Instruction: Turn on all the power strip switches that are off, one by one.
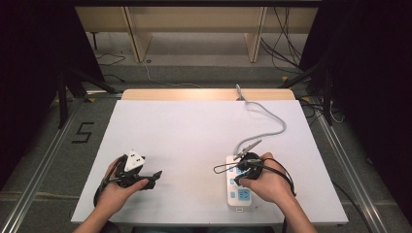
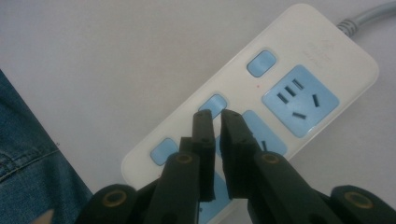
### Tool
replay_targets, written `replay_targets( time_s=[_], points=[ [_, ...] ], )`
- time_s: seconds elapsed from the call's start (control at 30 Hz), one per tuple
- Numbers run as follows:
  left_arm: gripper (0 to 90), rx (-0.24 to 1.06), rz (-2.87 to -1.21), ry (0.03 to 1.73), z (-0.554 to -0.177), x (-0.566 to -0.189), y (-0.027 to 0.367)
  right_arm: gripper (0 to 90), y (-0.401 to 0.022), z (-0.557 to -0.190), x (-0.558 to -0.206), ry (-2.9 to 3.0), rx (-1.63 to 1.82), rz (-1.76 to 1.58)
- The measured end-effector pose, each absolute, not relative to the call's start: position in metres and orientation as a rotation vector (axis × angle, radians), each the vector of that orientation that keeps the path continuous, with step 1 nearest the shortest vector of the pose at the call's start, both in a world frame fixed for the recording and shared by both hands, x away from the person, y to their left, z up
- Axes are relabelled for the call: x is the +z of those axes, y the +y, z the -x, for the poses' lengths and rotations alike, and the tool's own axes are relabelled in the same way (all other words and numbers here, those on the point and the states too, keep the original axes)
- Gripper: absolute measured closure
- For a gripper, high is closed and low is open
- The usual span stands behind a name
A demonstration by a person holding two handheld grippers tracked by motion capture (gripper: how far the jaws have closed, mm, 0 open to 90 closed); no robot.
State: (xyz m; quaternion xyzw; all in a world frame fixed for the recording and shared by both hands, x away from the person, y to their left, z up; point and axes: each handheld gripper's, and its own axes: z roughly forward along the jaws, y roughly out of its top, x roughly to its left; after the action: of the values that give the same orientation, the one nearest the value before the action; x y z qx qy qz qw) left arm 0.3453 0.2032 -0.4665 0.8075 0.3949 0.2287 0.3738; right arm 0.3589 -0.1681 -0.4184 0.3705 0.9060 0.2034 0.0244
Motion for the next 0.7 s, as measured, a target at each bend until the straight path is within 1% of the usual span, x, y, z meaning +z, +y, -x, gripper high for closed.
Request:
replay_targets(
  time_s=[0.2, 0.33, 0.43, 0.7],
  points=[
    [20.3, 0.585, -2.068, 1.013, -0.345, -0.466, 0.204, 80.5, -0.177, -0.362, -0.419, 2.749, 0.671, -1.181],
    [20.3, 0.585, -2.066, 1.015, -0.345, -0.467, 0.204, 74.7, -0.186, -0.364, -0.421, 2.689, 0.704, -1.211],
    [20.3, 0.584, -2.065, 1.015, -0.345, -0.467, 0.204, 72.8, -0.193, -0.366, -0.423, 2.651, 0.737, -1.24],
    [20.3, 0.585, -2.068, 1.018, -0.346, -0.467, 0.205, 62.7, -0.212, -0.371, -0.428, 2.521, 0.856, -1.263]
  ],
)
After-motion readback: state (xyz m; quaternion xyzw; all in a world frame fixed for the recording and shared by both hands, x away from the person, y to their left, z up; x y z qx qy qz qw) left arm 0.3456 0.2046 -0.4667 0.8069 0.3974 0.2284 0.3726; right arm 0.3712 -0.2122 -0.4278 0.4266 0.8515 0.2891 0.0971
